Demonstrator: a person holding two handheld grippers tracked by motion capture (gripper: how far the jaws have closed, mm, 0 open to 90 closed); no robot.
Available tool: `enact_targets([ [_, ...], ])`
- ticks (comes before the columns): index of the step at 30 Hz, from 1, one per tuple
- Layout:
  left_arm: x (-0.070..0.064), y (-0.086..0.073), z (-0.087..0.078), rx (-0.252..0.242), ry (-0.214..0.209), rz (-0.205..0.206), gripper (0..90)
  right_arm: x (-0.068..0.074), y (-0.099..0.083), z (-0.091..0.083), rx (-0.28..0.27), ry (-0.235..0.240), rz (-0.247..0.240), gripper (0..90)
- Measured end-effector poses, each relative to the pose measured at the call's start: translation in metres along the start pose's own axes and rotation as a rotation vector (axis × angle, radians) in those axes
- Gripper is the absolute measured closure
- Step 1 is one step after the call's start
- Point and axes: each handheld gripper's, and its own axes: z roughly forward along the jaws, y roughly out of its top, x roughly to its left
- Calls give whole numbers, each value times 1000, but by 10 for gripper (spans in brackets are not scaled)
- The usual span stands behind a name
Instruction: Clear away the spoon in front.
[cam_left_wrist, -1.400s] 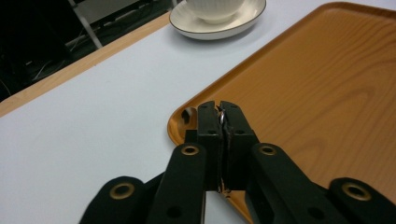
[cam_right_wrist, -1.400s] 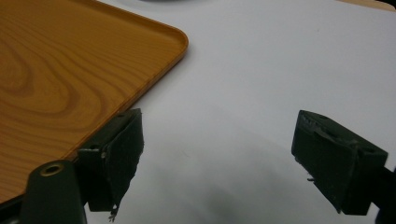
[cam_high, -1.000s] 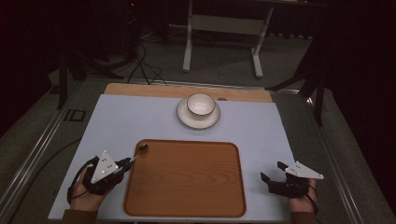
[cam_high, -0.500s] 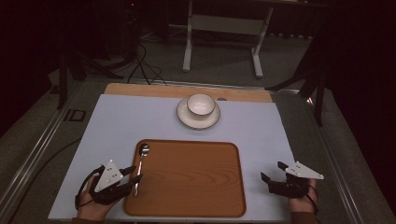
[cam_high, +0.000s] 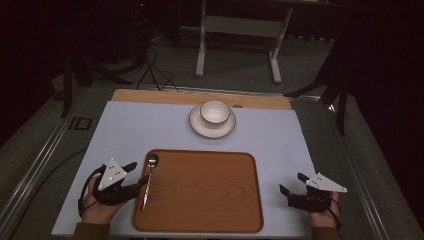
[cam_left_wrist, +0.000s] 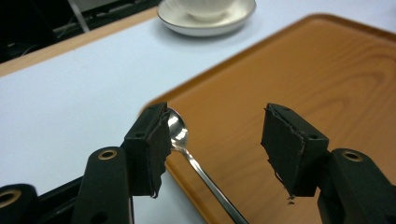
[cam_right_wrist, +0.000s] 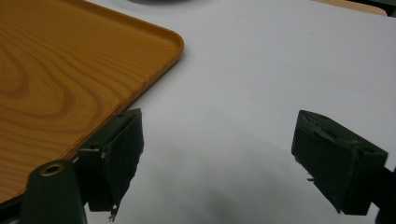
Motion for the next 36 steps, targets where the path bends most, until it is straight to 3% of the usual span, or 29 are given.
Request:
enact_targets([
  [7,12,11,2,-31,43,-36,390,0,1,-2,-19,-1,-5,167],
  [18,29,24,4,-61,130,-49,392,0,1,-4,-45,-6,-6,167],
  [27,46,13,14,-41,176,-80,394,-4,1,-7,-53,-19,0,167],
  [33,57,1,18,-44,190,-133,394,-6,0,-7,-56,-23,1,167],
  [36,60,-3,18,-30,204,-138,390,-5,0,-7,-53,-25,3,167],
])
